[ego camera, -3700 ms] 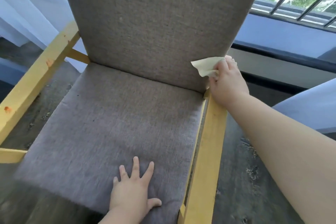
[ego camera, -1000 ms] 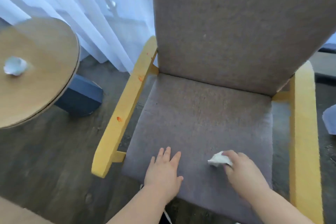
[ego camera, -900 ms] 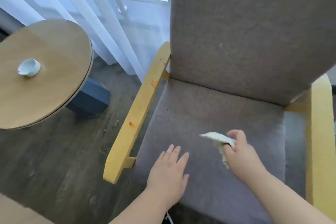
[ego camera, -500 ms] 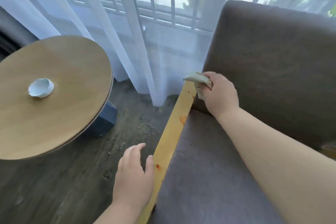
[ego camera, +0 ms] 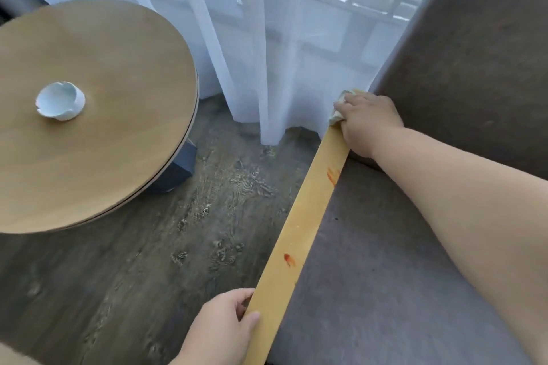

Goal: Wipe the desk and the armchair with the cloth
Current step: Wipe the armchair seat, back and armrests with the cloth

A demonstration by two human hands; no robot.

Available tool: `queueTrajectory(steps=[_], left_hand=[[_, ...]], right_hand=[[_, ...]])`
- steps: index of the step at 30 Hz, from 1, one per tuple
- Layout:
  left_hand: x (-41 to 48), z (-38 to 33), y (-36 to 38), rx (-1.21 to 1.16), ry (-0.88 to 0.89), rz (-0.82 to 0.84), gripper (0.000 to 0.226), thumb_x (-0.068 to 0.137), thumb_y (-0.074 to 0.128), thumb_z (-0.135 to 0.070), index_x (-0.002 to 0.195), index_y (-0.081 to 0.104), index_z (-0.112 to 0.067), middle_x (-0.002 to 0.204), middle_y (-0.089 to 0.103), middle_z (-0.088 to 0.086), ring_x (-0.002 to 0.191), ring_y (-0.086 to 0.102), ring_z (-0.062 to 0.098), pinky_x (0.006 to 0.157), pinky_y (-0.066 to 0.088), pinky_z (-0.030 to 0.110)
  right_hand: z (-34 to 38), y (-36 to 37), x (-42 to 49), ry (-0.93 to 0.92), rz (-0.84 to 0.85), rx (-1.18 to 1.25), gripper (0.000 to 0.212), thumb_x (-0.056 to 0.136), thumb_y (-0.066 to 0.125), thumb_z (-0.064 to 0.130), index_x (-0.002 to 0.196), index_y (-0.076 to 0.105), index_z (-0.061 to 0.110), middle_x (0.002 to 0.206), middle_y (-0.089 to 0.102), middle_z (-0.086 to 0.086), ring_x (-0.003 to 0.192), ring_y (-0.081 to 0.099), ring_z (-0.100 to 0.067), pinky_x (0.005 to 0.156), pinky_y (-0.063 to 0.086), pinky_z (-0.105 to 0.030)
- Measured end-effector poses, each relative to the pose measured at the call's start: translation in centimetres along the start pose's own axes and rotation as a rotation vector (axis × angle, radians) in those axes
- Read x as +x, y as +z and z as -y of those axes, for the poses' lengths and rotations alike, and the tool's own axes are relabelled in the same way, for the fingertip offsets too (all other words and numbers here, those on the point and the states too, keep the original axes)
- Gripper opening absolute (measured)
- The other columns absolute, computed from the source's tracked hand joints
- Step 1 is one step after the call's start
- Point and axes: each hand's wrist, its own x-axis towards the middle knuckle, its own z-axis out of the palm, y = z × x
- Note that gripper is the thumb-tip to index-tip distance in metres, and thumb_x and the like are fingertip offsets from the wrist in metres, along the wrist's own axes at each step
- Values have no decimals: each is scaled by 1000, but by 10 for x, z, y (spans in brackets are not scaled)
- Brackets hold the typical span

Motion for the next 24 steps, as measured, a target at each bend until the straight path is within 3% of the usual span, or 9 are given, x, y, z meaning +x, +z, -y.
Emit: queueTrajectory(steps=[2,5,7,11,15,20,22,24], left_hand=[[1,4,3,-18,1,-3,33,93,65,-33,112,68,-59,82,73,-28,80,66,-8,70,48,12],[3,6,5,-34,5,-3,32,94,65,-30,115,71,-54,83,74,-19,81,67,-3,70,49,18],[4,7,6,-45,-6,2,32,95,66,-29,117,72,-50,86,74,-15,83,68,0,73,50,22],[4,7,12,-69,-30,-29,31,97,66,-26,122,72,-44,89,74,-14,86,68,4,78,53,28],[3,6,14,-39,-29,-63,30,97,67,-29,123,73,-44,94,73,-17,88,66,3,74,48,26],[3,7,17,-52,-52,-92,23,96,69,-32,117,76,-40,93,76,-16,86,72,8,81,57,30],[2,9,21,-68,-82,-129,19,96,69,-35,112,78,-37,91,77,-13,86,73,13,85,60,38],[-2,12,28,-67,-114,-187,17,95,68,-42,105,79,-34,89,76,-10,83,72,17,84,60,40]], right_hand=[[4,-1,-6,46,7,100,36,96,38,17,121,60,27,132,56,3,125,49,-31,91,39,-43],[10,5,-21,58,18,295,28,96,38,15,109,62,23,127,58,3,122,49,-34,94,45,-47],[16,17,-40,-14,9,355,27,96,41,16,112,62,25,130,59,3,123,49,-36,99,45,-53],[39,51,-95,-89,-24,516,43,98,53,19,139,60,29,157,45,10,135,41,-28,111,36,-52],[77,74,-157,-142,-53,643,46,93,62,16,137,64,30,155,49,11,132,44,-26,110,37,-48],[113,83,-216,-229,-57,674,49,87,62,5,132,68,25,150,56,6,135,47,-29,107,41,-51],[115,79,-223,-260,-41,713,46,89,57,3,127,70,26,141,64,7,129,52,-25,105,44,-48],[110,64,-223,-174,-9,982,42,90,52,1,110,73,32,106,75,14,104,66,-11,90,55,-36]])
